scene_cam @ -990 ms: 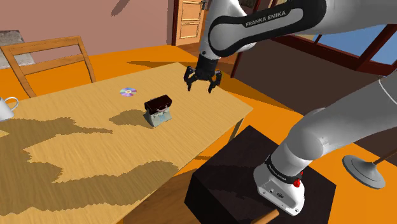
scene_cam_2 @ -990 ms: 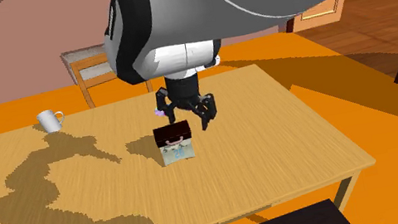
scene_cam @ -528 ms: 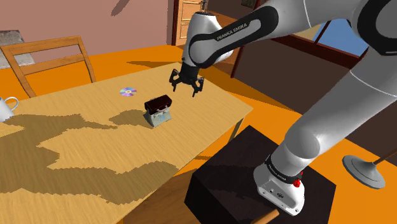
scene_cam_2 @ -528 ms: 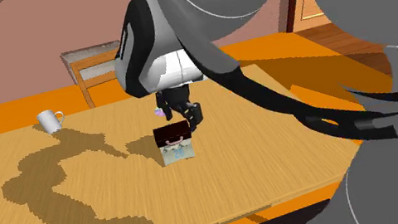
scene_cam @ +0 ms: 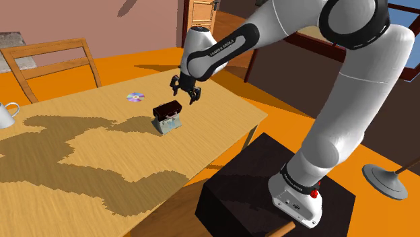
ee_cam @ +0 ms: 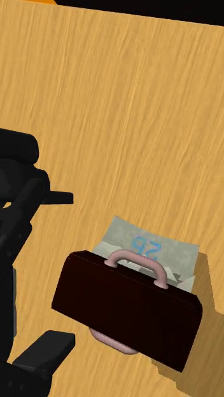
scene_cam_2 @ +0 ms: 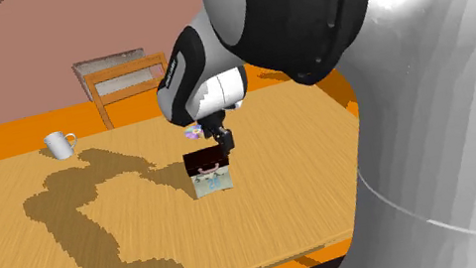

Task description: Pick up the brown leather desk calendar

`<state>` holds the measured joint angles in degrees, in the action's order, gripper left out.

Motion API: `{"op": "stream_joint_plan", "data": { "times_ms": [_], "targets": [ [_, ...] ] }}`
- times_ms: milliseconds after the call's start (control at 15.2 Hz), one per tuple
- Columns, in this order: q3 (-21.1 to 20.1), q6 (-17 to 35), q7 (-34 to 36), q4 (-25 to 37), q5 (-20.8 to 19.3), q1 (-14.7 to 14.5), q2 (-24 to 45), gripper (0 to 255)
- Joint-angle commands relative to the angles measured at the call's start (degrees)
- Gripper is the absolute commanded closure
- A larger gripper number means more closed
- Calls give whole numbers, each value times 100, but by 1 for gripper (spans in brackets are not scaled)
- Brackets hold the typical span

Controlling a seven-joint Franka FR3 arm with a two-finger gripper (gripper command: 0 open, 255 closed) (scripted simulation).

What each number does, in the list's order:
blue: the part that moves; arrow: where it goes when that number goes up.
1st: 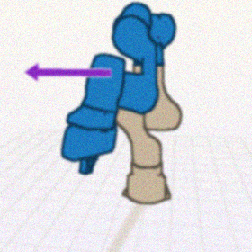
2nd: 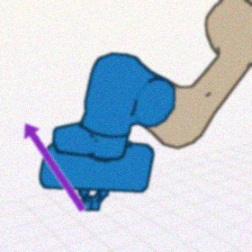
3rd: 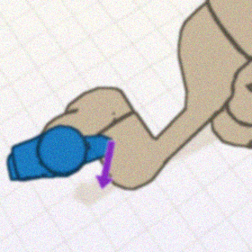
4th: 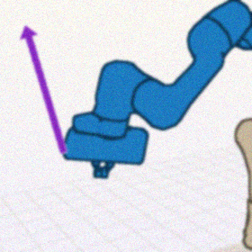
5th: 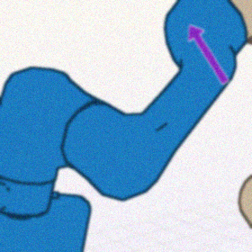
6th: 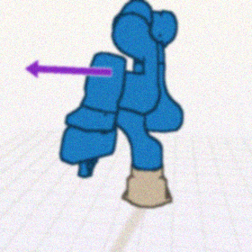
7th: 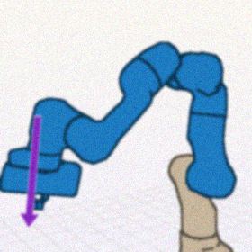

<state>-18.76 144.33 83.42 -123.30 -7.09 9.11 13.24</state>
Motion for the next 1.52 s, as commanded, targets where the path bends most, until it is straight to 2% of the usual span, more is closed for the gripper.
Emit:
{"op": "stream_joint_plan", "data": {
  "times_ms": [0,330,924,990,1452],
  "targets": [
    [175,150,573,321,-236,-109,422,0],
    [654,337,1600,1180,-513,-380,1338,0],
    [792,755,1727,1188,-677,-480,1766,0],
    [789,742,1715,1200,-671,-472,1766,255],
    [788,740,1713,1200,-670,-470,1763,255]
  ]
}}
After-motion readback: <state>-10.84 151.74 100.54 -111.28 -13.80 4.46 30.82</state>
